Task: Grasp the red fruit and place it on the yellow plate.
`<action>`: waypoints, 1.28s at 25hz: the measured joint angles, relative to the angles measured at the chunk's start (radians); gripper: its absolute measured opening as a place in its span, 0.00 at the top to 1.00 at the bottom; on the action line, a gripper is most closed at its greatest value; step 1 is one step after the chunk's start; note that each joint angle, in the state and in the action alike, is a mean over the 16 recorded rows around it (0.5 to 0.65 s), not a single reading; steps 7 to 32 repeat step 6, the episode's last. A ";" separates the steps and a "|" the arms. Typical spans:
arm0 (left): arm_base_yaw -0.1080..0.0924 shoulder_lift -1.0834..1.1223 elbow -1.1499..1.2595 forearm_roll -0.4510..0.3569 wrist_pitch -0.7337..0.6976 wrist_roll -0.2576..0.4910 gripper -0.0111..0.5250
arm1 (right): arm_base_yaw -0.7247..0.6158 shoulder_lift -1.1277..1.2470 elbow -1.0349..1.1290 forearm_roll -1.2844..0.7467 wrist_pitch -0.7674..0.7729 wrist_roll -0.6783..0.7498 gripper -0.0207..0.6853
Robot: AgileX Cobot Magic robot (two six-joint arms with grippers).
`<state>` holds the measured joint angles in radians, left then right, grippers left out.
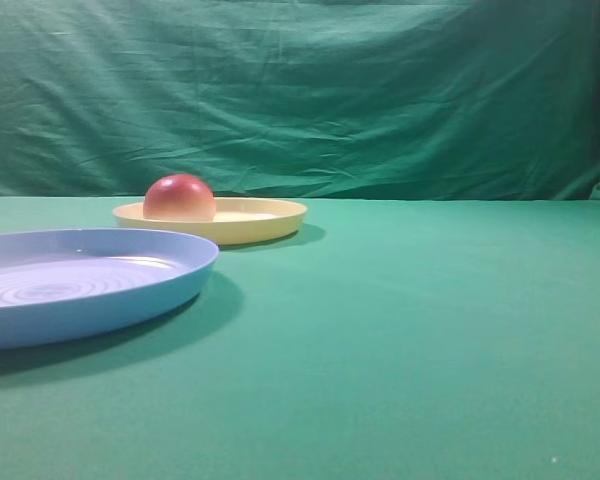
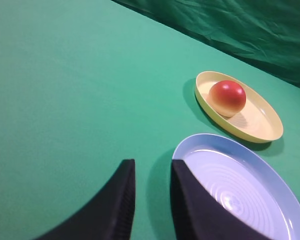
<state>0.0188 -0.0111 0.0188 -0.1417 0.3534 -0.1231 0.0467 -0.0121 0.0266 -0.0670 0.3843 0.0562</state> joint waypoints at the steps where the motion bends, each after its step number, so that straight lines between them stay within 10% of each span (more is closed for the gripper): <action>1: 0.000 0.000 0.000 0.000 0.000 0.000 0.69 | 0.000 0.000 0.000 0.000 0.000 0.000 0.97; 32: 0.000 0.000 0.000 0.000 0.000 0.000 0.69 | 0.000 0.000 0.000 0.000 0.000 0.000 0.97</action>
